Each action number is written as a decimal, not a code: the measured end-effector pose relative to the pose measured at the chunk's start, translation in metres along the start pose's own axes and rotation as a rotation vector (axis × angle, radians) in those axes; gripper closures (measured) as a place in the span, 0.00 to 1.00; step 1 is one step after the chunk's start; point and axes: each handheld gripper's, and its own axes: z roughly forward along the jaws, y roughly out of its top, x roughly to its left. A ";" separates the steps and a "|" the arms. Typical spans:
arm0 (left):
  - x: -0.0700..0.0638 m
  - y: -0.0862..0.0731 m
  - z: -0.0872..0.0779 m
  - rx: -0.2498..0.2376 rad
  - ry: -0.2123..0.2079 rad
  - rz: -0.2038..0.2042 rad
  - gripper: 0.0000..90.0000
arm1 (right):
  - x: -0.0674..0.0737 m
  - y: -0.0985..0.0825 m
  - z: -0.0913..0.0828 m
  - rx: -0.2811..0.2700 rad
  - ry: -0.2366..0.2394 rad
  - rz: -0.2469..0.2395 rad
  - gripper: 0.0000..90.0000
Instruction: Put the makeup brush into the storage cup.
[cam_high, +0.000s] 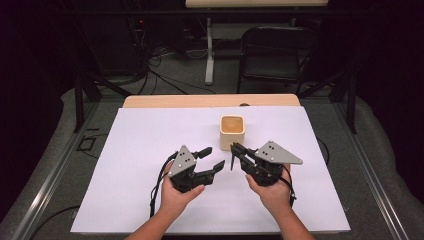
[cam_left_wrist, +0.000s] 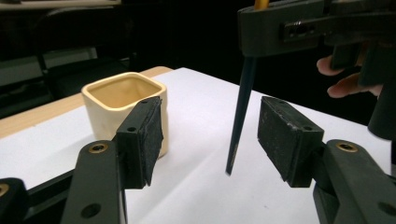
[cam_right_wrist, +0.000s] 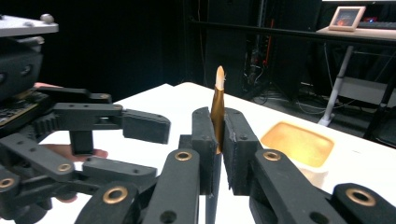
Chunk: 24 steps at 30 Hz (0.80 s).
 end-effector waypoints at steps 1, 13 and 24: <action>0.000 -0.001 -0.002 -0.002 0.006 0.008 0.44 | -0.002 0.001 -0.001 -0.003 -0.004 -0.002 0.93; 0.015 -0.013 -0.027 0.026 0.053 -0.008 0.43 | -0.022 0.008 -0.005 0.001 -0.044 -0.018 0.93; 0.030 -0.022 -0.044 0.052 0.116 -0.032 0.38 | -0.034 0.022 -0.003 -0.005 -0.054 -0.009 0.93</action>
